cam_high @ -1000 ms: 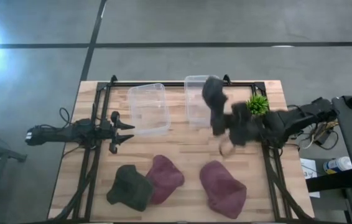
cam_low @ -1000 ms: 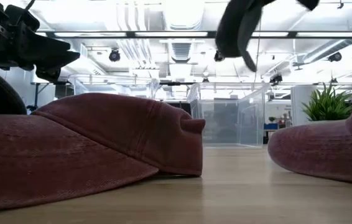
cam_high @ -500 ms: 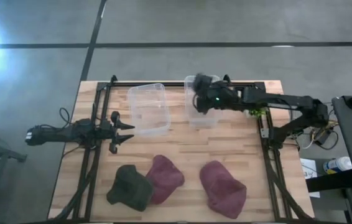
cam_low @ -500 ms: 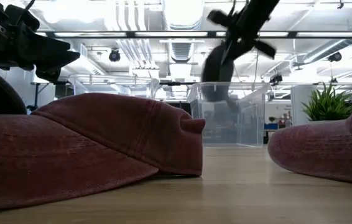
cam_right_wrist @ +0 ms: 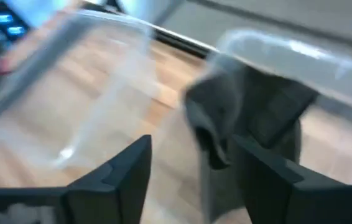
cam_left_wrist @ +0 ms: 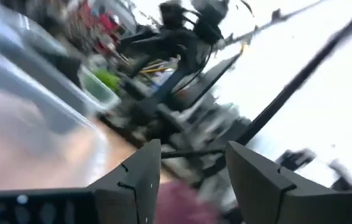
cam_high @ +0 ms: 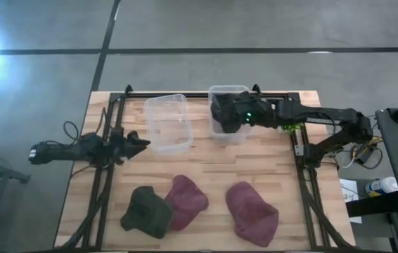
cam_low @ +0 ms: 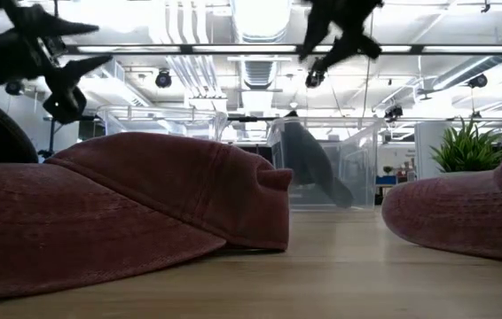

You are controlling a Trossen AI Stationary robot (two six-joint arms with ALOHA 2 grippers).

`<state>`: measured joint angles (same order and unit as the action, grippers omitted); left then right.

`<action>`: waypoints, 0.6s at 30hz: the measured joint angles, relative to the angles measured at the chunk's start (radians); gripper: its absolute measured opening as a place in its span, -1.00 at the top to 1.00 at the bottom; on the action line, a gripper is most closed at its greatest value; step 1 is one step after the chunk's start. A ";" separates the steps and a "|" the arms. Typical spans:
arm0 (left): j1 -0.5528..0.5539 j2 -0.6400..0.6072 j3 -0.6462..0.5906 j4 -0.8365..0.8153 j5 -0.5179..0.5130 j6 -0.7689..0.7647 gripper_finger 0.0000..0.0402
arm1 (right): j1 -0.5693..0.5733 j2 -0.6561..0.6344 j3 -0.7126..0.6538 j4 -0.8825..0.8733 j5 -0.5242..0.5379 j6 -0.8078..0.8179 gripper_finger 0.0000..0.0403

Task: Pick & Place hat
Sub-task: Put the black cap into the right transparent bin

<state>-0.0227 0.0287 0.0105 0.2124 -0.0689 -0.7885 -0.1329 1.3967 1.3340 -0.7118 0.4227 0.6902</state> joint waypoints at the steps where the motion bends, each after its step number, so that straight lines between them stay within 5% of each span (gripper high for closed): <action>1: 0.000 0.001 0.000 0.025 0.000 -0.072 0.12 | 0.021 -0.007 0.009 -0.017 0.000 -0.013 -0.11; 6: 0.000 0.004 0.000 0.111 -0.059 -0.164 0.12 | 0.133 -0.014 0.020 -0.056 -0.001 -0.001 -0.15; 10: 0.001 0.004 0.000 0.218 -0.104 -0.205 0.12 | 0.202 0.003 0.018 -0.068 -0.085 0.178 -0.12; 18: -0.006 0.008 0.009 0.246 -0.015 -0.383 0.12 | 0.338 0.072 0.015 -0.022 -0.219 0.535 -0.11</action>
<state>-0.0287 0.0364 0.0195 0.4587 -0.0841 -1.1711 0.2052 1.4686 1.3492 -0.7338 0.2038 1.2255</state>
